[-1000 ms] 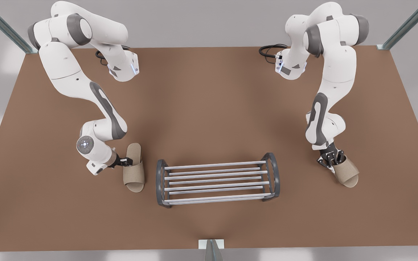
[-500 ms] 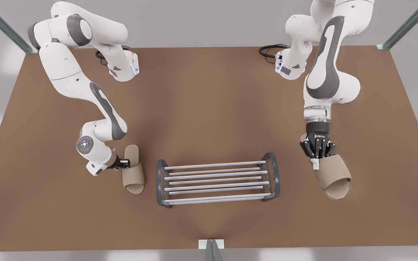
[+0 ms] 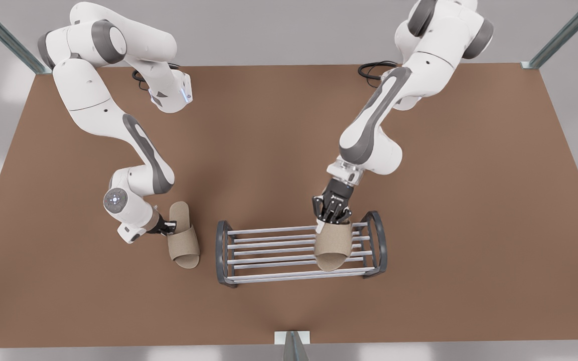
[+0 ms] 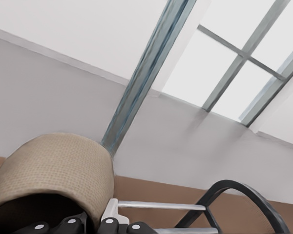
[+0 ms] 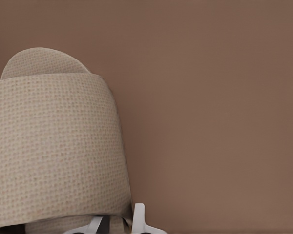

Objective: Place the right shoe on the shoe rack with the right arm, and place the left shoe on the shoe rack with the left arm

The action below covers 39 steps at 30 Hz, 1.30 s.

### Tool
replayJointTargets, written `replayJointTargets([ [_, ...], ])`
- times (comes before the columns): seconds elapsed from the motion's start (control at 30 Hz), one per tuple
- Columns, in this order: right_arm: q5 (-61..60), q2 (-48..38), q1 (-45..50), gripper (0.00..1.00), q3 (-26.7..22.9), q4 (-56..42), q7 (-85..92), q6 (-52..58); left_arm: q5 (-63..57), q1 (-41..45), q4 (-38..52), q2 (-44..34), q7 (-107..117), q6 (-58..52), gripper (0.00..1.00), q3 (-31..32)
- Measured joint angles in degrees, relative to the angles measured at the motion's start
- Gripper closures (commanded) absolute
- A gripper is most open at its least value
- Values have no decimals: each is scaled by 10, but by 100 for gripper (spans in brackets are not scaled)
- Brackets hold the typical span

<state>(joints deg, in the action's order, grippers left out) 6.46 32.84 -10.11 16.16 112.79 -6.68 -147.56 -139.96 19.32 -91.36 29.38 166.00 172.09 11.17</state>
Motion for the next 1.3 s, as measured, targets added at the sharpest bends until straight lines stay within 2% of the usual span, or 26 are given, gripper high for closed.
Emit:
replayJointTargets([
  [0.2, 0, 2, 1, 62, 0, -7, 1, 0, 1, -2, 13, 52, 0, -48, 79, 0],
  [0.4, 1, 8, 3, 63, 0, -14, 1, 0, -3, -3, 13, 58, 0, -74, 79, -2],
  [0.47, 1, 8, 3, 67, 0, -14, 2, 0, -4, -3, 13, 59, 0, -80, 59, -2],
  [0.5, 1, 8, 3, 68, 0, -14, 2, 0, -5, -3, 13, 61, 0, -84, 27, -2],
  [0.53, 1, 8, 3, 68, 0, -14, 2, -1, -5, -3, 13, 63, 0, -88, 0, -2],
  [0.8, 0, 8, 4, 71, 0, -13, 3, -6, -10, 2, 10, 76, 0, -126, 0, -2],
  [0.87, 0, 8, 3, 79, 0, -13, 4, -6, -8, 2, 10, 74, 0, -132, 0, -2],
  [1.3, 1, 0, 0, 79, 5, -13, 25, -4, -2, 16, -81, 1, 0, -142, 0, -1],
])
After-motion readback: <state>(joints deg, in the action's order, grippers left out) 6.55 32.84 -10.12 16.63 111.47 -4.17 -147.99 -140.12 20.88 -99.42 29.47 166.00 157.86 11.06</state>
